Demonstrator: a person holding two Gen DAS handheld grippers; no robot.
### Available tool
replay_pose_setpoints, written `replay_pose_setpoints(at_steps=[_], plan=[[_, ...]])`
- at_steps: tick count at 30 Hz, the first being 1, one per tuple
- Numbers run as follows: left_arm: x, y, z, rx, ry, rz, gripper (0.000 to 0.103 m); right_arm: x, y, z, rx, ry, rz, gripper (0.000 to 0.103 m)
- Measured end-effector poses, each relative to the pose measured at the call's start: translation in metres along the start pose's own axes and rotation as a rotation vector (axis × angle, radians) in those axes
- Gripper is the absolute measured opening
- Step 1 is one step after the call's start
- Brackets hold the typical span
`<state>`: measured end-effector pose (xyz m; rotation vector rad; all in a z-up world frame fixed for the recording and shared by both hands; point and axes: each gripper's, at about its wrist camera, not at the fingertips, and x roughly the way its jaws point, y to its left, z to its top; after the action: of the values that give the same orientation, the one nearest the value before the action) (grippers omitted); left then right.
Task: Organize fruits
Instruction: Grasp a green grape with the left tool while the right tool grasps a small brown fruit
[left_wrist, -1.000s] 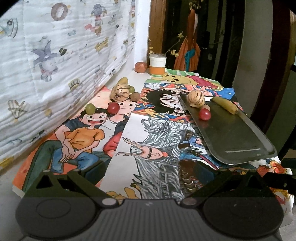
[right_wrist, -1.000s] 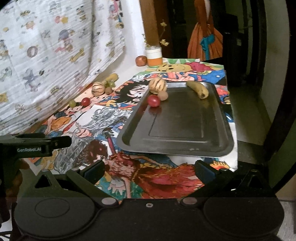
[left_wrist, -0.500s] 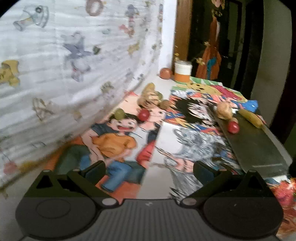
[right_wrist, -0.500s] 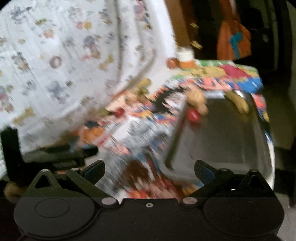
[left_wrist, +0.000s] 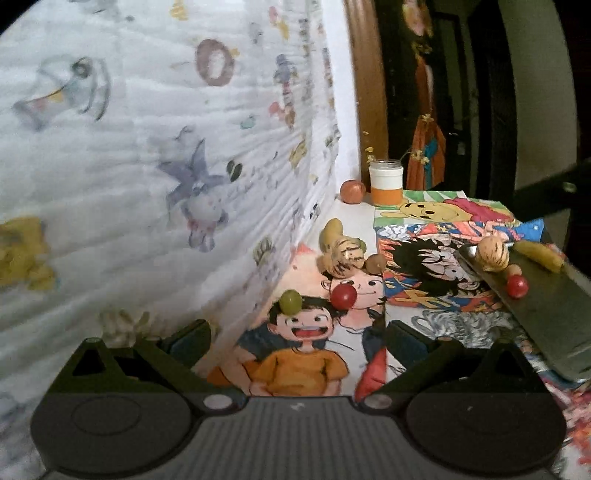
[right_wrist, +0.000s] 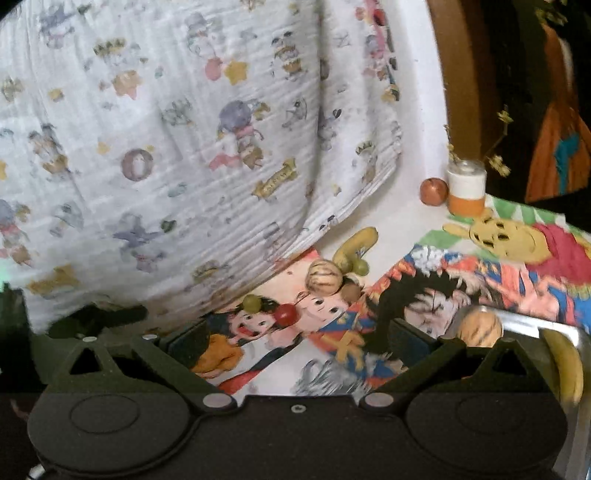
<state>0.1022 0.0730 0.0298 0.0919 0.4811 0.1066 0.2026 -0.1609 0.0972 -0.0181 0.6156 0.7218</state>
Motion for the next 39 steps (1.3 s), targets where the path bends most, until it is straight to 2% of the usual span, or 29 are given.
replay_pose_setpoints(at_steps=[6,12,17,22,29,39], plan=[[0.02,-0.008,-0.001,0.113,-0.03,-0.005,0.103,0.04,-0.033,0.007,-0.064,0.064,-0.03,0.103],[0.051,-0.017,0.004,0.157,0.0,-0.01,0.103,0.081,-0.046,0.014,-0.159,0.112,-0.042,0.102],[0.072,-0.023,0.009,0.185,0.03,0.015,0.102,0.116,-0.049,0.021,-0.204,0.15,-0.018,0.094],[0.084,-0.026,0.013,0.212,0.029,0.028,0.095,0.146,-0.045,0.026,-0.245,0.167,0.007,0.083],[0.1,-0.028,0.015,0.266,0.045,0.074,0.092,0.186,-0.043,0.025,-0.258,0.214,0.013,0.066],[0.118,-0.032,0.014,0.293,0.085,0.058,0.073,0.208,-0.048,0.024,-0.23,0.23,0.024,0.054]])
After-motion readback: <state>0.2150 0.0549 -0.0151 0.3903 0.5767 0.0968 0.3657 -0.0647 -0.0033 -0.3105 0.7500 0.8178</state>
